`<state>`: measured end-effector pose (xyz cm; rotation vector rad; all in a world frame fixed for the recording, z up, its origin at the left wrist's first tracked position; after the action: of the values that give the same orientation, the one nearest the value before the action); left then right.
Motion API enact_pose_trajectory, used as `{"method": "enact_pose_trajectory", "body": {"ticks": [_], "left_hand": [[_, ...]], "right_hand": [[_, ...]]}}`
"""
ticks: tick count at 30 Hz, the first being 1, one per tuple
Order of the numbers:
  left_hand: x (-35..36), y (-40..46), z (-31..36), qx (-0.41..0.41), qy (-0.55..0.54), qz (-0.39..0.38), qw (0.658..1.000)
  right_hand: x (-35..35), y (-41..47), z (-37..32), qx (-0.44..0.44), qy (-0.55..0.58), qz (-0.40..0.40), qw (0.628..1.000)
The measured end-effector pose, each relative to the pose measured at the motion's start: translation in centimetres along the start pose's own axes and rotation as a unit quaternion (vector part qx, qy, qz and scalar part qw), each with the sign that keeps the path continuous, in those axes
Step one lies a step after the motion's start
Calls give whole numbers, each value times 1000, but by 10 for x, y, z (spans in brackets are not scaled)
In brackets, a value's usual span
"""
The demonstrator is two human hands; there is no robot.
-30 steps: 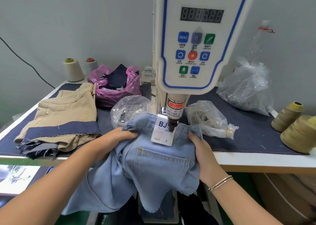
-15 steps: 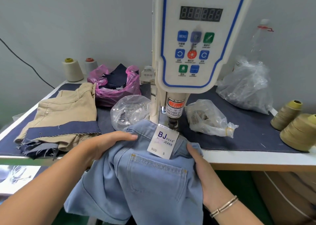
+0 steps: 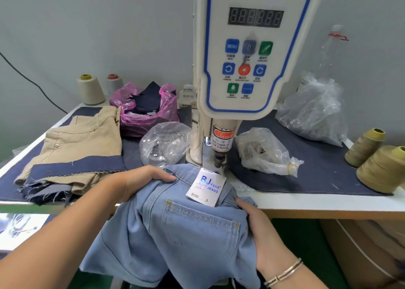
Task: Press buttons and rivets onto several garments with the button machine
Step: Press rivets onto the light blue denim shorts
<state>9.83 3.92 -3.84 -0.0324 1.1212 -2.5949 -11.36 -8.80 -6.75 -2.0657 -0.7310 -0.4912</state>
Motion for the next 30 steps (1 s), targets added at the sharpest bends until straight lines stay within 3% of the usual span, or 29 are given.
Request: {"method": "enact_pose_trajectory", "body": {"ticks": [8,13,17,21,26,30], "left_hand": [[-5,3,-2,62,-118,26,991],[-5,4,0,107,-149,61,981],[-10,4,12,201,-108,149,962],[-17,10,19,236,-59,256,936],[-27,15,25,243,71,434,864],[-32,15,29,234,161,506,814]], "right_hand": [[12,10,-24,-51,-21,6,998],[28,27,-61,-126,-74,-60,987],[33,40,-76,-118,-120,-106,980],[33,53,-83,-157,-221,-124,955],[43,55,-94,-269,-329,-93,900],[45,64,-90,-281,-302,-101,905]]}}
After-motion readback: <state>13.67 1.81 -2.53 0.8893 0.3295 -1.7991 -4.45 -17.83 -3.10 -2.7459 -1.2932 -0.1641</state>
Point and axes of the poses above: each hand's wrist, its own y-axis towards the middle knuckle, its own x-axis out of the palm, z = x × y, the point moved 5 cm from there along y, towards the middle knuckle, and after that the axes turned 6 degrees about y, right-handed, at the moved point
